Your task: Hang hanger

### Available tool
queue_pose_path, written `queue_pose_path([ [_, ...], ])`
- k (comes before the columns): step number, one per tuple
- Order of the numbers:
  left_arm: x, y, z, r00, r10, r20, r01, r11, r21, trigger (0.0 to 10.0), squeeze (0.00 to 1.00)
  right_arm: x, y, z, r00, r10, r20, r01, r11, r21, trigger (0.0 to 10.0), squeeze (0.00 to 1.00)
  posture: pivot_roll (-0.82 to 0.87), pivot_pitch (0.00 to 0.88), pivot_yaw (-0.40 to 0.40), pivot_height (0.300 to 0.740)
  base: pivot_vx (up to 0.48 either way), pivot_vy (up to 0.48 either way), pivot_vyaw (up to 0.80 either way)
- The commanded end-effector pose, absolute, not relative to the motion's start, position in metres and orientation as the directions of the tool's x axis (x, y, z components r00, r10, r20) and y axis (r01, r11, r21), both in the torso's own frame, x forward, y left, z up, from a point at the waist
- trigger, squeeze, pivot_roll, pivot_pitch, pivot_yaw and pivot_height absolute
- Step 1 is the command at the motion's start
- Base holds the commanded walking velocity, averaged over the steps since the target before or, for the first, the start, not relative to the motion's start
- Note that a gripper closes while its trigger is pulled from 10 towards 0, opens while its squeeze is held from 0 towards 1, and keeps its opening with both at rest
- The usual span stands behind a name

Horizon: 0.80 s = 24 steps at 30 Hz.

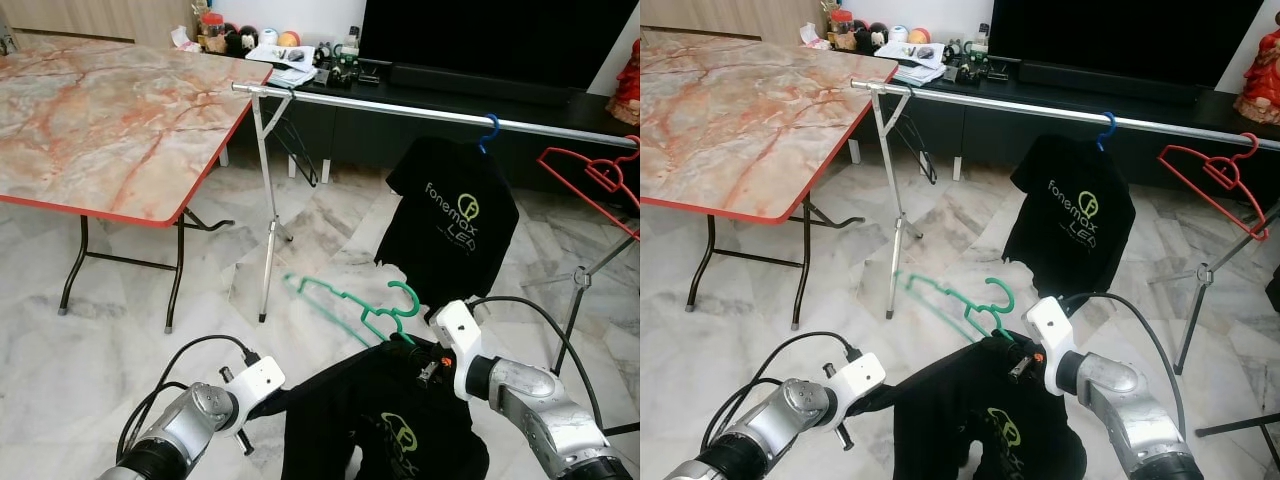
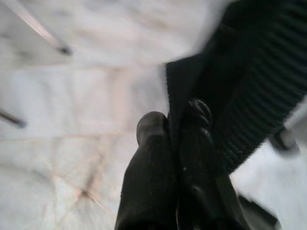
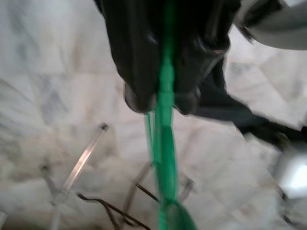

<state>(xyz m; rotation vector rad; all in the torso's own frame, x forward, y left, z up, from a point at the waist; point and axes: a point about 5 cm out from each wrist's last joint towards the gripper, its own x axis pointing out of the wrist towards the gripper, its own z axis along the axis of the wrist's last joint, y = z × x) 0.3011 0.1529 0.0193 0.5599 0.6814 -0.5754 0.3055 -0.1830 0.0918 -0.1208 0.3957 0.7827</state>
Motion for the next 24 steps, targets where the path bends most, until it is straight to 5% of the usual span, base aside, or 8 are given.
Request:
queue_pose_path([
  [1,0.274,0.219,-0.007,0.592,-0.057,-0.804,0.525,0.784,0.331,10.0,0.00,0.321,-0.233,0.131,0.830,0.474,-0.293,-0.521,0.847,-0.106,10.0,0.00,0.06,0.100,-0.069,0.740,0.000,0.000,0.00],
  [3,0.282,0.214,0.002,0.631,-0.100,-0.769,0.501,0.809,0.306,10.0,0.00,0.317,-0.228,0.112,0.792,0.469,-0.392,-0.552,0.824,-0.130,10.0,0.00,0.06,0.099,-0.069,0.740,0.000,0.000,0.00],
  [4,0.285,0.211,0.006,0.637,-0.140,-0.758,0.528,0.796,0.297,10.0,1.00,0.311,-0.222,0.098,0.734,0.498,-0.462,-0.609,0.784,-0.123,10.0,0.00,0.06,0.099,-0.069,0.740,0.000,0.000,0.00],
  [17,0.296,0.197,0.024,0.697,-0.255,-0.670,0.601,0.717,0.353,10.0,1.00,0.285,-0.203,0.051,0.436,0.575,-0.692,-0.831,0.553,-0.064,10.0,0.00,0.07,0.096,-0.079,0.740,0.000,0.000,0.00],
  [18,0.297,0.194,0.028,0.703,-0.294,-0.648,0.619,0.702,0.353,10.0,0.35,0.285,-0.203,0.048,0.419,0.564,-0.711,-0.843,0.534,-0.073,10.0,0.00,0.07,0.096,-0.080,0.740,0.000,0.000,0.00],
  [20,0.298,0.192,0.030,0.704,-0.309,-0.640,0.626,0.695,0.354,10.0,0.35,0.285,-0.203,0.047,0.412,0.561,-0.718,-0.848,0.525,-0.076,10.0,0.00,0.07,0.096,-0.080,0.740,0.000,0.000,0.00],
  [21,0.298,0.192,0.033,0.706,-0.323,-0.631,0.637,0.680,0.363,10.0,0.00,0.285,-0.203,0.046,0.411,0.556,-0.722,-0.849,0.522,-0.082,10.0,0.00,0.07,0.097,-0.082,0.740,0.000,0.000,0.00],
  [24,0.299,0.193,0.035,0.709,-0.327,-0.625,0.641,0.668,0.378,10.0,0.00,0.291,-0.204,0.046,0.447,0.540,-0.714,-0.827,0.553,-0.099,10.0,0.00,0.08,0.096,-0.083,0.740,0.000,0.000,0.00],
])
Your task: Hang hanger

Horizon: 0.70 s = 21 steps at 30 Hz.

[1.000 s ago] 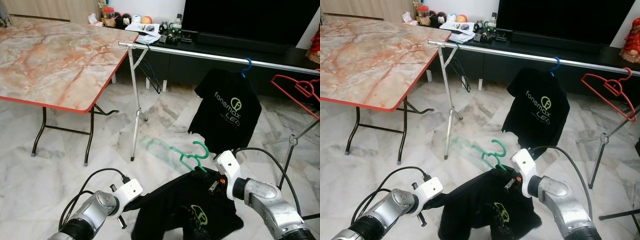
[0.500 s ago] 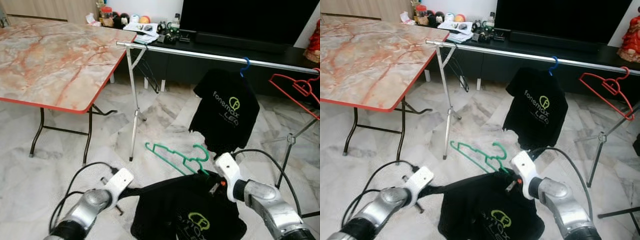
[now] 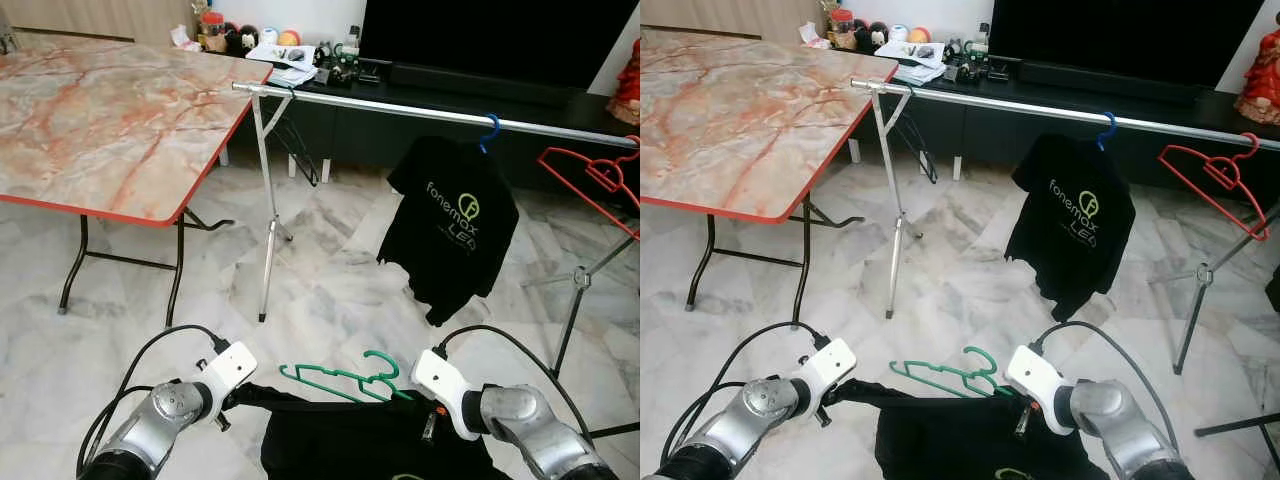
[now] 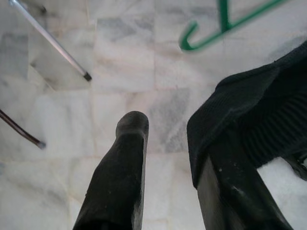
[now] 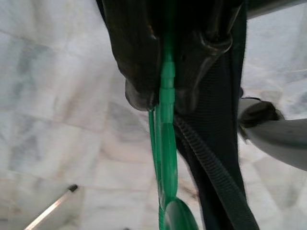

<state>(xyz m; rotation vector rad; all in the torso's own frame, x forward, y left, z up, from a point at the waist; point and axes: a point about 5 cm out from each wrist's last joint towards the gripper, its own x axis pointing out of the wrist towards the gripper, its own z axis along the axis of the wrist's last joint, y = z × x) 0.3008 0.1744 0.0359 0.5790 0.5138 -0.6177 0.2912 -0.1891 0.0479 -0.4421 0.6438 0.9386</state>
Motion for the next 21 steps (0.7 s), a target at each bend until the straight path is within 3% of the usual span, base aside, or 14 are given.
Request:
queue_pose_path([
  [1,0.299,0.195,0.035,0.710,-0.321,-0.627,0.634,0.679,0.371,10.0,1.00,0.294,-0.204,0.047,0.461,0.536,-0.707,-0.818,0.566,-0.104,10.0,0.00,0.07,0.095,-0.083,0.740,0.000,0.000,0.00],
  [6,0.297,0.195,0.034,0.705,-0.337,-0.624,0.647,0.667,0.370,10.0,1.00,0.293,-0.201,0.046,0.444,0.550,-0.707,-0.833,0.545,-0.100,10.0,0.00,0.07,0.095,-0.085,0.740,0.000,0.000,0.00],
  [12,0.295,0.192,0.036,0.690,-0.368,-0.623,0.674,0.640,0.369,10.0,1.00,0.298,-0.200,0.046,0.483,0.536,-0.692,-0.813,0.568,-0.128,10.0,0.00,0.07,0.095,-0.086,0.740,0.000,0.000,0.00],
  [19,0.300,0.204,0.033,0.732,-0.262,-0.629,0.470,0.863,0.188,10.0,1.00,0.305,-0.194,0.048,0.528,0.524,-0.668,-0.790,0.591,-0.161,10.0,0.00,0.08,0.093,-0.085,0.740,0.000,0.000,0.00],
  [21,0.302,0.197,0.034,0.750,-0.298,-0.591,0.355,0.935,-0.021,10.0,1.00,0.304,-0.189,0.047,0.523,0.538,-0.661,-0.796,0.585,-0.153,10.0,0.00,0.08,0.094,-0.083,0.740,0.000,0.000,0.00],
])
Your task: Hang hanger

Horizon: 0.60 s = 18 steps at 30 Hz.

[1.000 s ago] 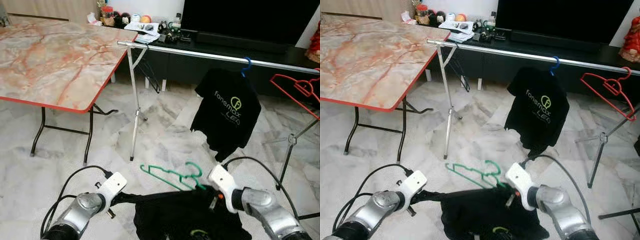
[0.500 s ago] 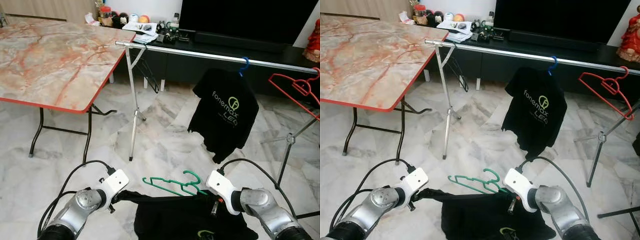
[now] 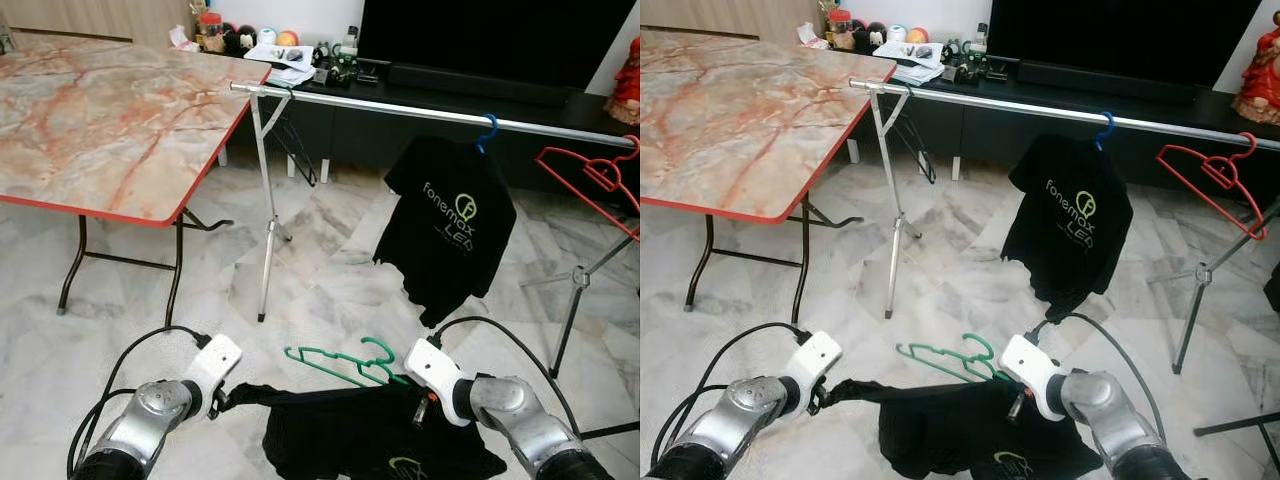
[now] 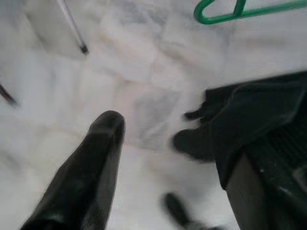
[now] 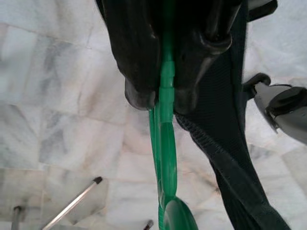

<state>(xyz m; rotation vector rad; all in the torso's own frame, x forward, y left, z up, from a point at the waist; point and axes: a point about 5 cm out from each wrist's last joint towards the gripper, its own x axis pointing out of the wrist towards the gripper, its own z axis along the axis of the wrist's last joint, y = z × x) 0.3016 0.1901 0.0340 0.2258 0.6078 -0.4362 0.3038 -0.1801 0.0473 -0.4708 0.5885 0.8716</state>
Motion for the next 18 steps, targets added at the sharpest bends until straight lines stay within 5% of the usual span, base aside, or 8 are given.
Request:
queue_pose_path([
  [1,0.302,0.197,0.034,0.750,-0.298,-0.591,0.355,0.935,-0.021,10.0,1.00,0.304,-0.189,0.047,0.523,0.538,-0.661,-0.796,0.585,-0.153,10.0,0.00,0.08,0.094,-0.083,0.740,0.000,0.000,0.00],
  [6,0.305,0.192,0.034,0.757,-0.316,-0.573,0.250,0.949,-0.193,10.0,1.00,0.302,-0.185,0.044,0.521,0.549,-0.654,-0.799,0.583,-0.148,10.0,0.00,0.07,0.091,-0.081,0.740,0.000,0.000,0.00],
  [14,0.296,0.175,0.045,0.663,-0.529,-0.530,0.505,0.839,-0.205,10.0,1.00,0.300,-0.179,0.040,0.506,0.560,-0.656,-0.815,0.559,-0.151,10.0,0.00,0.08,0.082,-0.076,0.740,0.000,0.000,0.00],
  [15,0.298,0.174,0.050,0.680,-0.534,-0.502,0.523,0.833,-0.178,10.0,0.80,0.299,-0.178,0.040,0.500,0.565,-0.656,-0.821,0.551,-0.151,10.0,0.00,0.08,0.079,-0.075,0.740,0.000,0.000,0.00],
  [16,0.303,0.174,0.060,0.723,-0.525,-0.448,0.540,0.835,-0.107,10.0,0.00,0.298,-0.176,0.041,0.475,0.585,-0.657,-0.842,0.520,-0.145,10.0,0.00,0.08,0.078,-0.076,0.740,0.000,0.000,0.00],
  [18,0.305,0.175,0.063,0.737,-0.519,-0.433,0.539,0.838,-0.086,10.0,0.00,0.298,-0.175,0.041,0.464,0.593,-0.658,-0.850,0.507,-0.143,10.0,0.00,0.08,0.078,-0.077,0.740,0.000,0.000,0.00],
])
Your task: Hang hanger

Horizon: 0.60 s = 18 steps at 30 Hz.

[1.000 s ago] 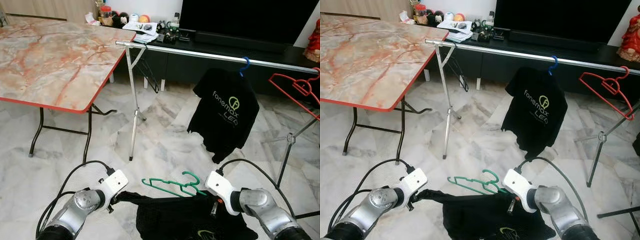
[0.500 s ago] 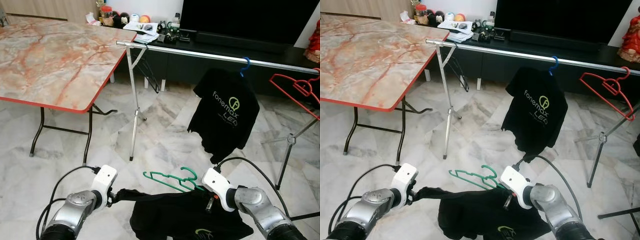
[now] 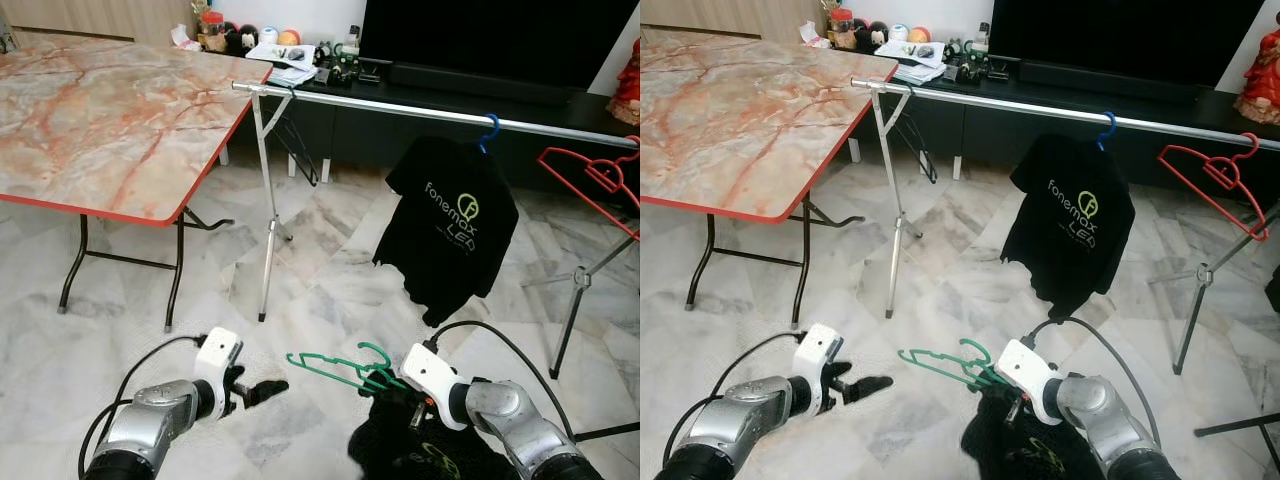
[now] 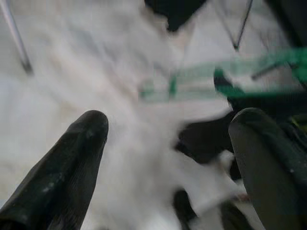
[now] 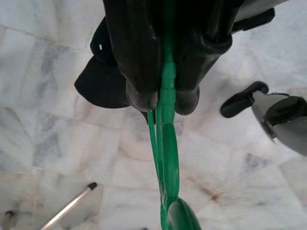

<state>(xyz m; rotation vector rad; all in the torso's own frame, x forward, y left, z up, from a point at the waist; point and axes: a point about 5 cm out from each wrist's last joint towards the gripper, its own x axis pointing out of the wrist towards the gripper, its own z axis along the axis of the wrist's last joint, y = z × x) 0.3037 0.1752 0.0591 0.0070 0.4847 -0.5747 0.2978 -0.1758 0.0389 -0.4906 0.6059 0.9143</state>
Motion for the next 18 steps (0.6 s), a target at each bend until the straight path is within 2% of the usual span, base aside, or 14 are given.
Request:
queue_pose_path([
  [1,0.308,0.175,0.067,0.753,-0.510,-0.415,0.545,0.837,-0.040,10.0,0.00,0.296,-0.174,0.042,0.433,0.608,-0.665,-0.871,0.471,-0.137,10.0,0.00,0.08,0.077,-0.078,0.740,0.000,0.000,0.00],
  [3,0.310,0.172,0.074,0.748,-0.536,-0.391,0.587,0.810,0.012,10.0,0.00,0.293,-0.173,0.043,0.373,0.629,-0.682,-0.908,0.400,-0.128,10.0,0.00,0.07,0.077,-0.080,0.740,0.000,0.000,0.00],
  [4,0.308,0.168,0.077,0.720,-0.574,-0.390,0.631,0.776,0.022,10.0,0.00,0.292,-0.173,0.044,0.344,0.637,-0.690,-0.923,0.363,-0.126,10.0,0.00,0.07,0.078,-0.083,0.740,0.000,0.000,0.00],
  [6,0.298,0.157,0.081,0.610,-0.677,-0.412,0.754,0.656,0.038,10.0,0.00,0.290,-0.172,0.047,0.275,0.650,-0.709,-0.953,0.281,-0.112,10.0,0.00,0.07,0.080,-0.086,0.740,0.000,0.000,0.00],
  [10,0.282,0.146,0.086,0.448,-0.796,-0.407,0.868,0.496,-0.014,10.0,0.00,0.289,-0.170,0.051,0.163,0.647,-0.745,-0.986,0.141,-0.093,10.0,0.00,0.07,0.082,-0.090,0.740,0.000,0.000,0.00],
  [11,0.282,0.146,0.086,0.448,-0.796,-0.407,0.868,0.496,-0.014,10.0,0.00,0.289,-0.170,0.051,0.163,0.647,-0.745,-0.986,0.141,-0.093,10.0,0.00,0.07,0.082,-0.090,0.740,0.000,0.000,0.00],
  [13,0.275,0.141,0.090,0.381,-0.832,-0.403,0.902,0.430,-0.034,10.0,0.00,0.293,-0.167,0.055,0.132,0.640,-0.757,-0.991,0.092,-0.096,10.0,0.00,0.08,0.084,-0.095,0.740,0.000,0.000,0.00],
  [18,0.271,0.139,0.090,0.329,-0.846,-0.419,0.925,0.379,-0.039,10.0,0.00,0.300,-0.159,0.061,0.113,0.635,-0.764,-0.993,0.047,-0.108,10.0,0.00,0.08,0.085,-0.098,0.740,0.000,0.000,0.00],
])
